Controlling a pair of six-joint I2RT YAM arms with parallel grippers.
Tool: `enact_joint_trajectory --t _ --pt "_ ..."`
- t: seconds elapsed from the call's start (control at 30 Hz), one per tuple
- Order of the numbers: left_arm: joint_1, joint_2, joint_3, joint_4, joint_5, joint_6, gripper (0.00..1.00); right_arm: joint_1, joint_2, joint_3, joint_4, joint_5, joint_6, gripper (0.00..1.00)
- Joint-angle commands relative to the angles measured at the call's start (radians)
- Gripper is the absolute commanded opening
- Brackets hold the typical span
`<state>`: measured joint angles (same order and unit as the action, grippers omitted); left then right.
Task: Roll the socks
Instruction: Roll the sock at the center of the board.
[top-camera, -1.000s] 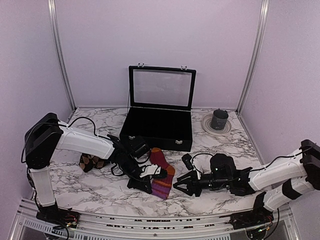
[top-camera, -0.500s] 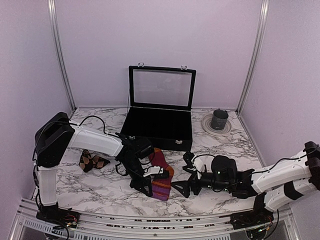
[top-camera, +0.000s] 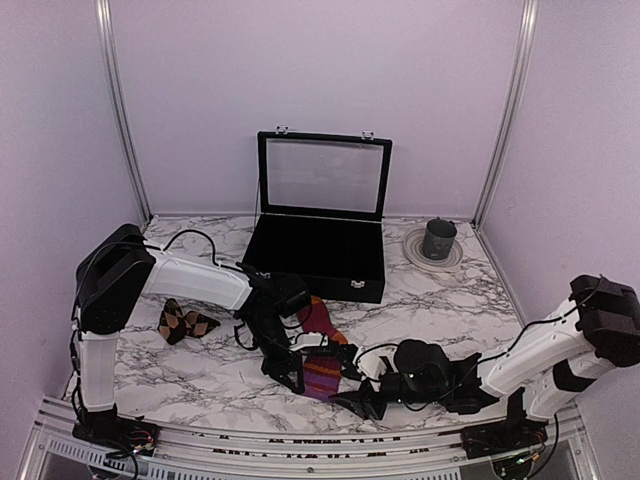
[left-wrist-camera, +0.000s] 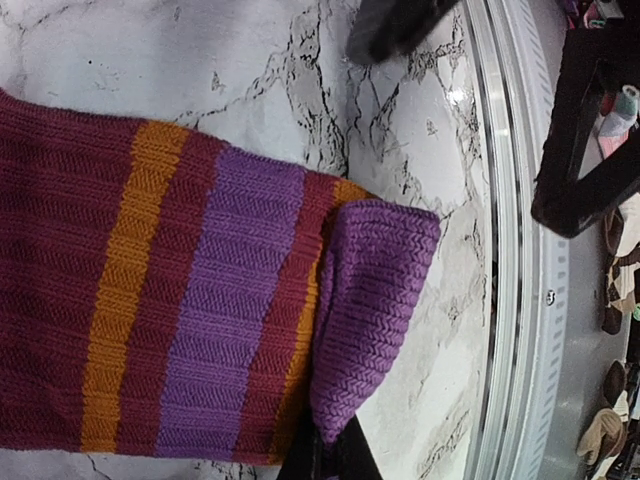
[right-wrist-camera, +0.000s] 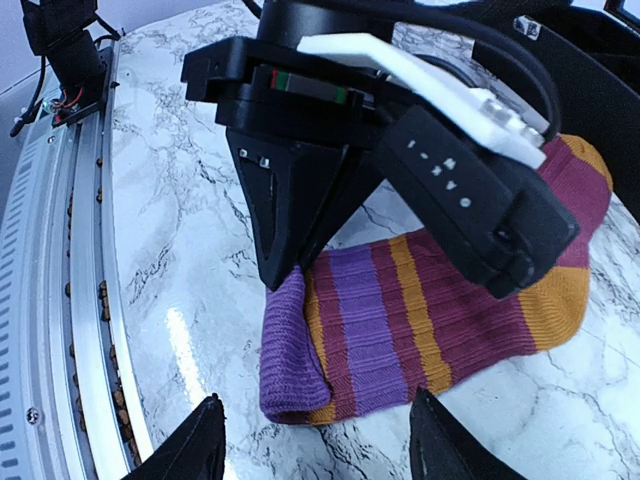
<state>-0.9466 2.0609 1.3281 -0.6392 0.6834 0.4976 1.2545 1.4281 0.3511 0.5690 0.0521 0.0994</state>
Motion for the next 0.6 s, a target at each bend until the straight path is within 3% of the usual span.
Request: enact_joint_trajectory --t 0.0,0.27,0.37,0.47,0.57 --pt "0.011 0.05 0.02 -0.093 -0.007 -0.016 0.0 0.022 0.098 0.061 0.088 -0.024 -0.036 0.58" --pt "0.024 0.069 0.035 -0.118 -0.007 -0.023 0.0 0.021 0.255 0.12 0.174 -0.069 -0.038 0.53" --pt "0.025 0.068 0.035 -0.116 -0.011 -0.021 0.0 0.021 0.287 0.127 0.196 -0.071 -0.031 0.47" --pt "0.023 0.068 0.034 -0.111 -0.011 -0.021 0.0 0.021 0.305 0.133 0.199 -0.073 -0.019 0.31" --pt "0.024 0.058 0.027 -0.101 -0.007 -0.013 0.0 0.015 0.311 0.126 0.194 -0.08 0.003 0.09"
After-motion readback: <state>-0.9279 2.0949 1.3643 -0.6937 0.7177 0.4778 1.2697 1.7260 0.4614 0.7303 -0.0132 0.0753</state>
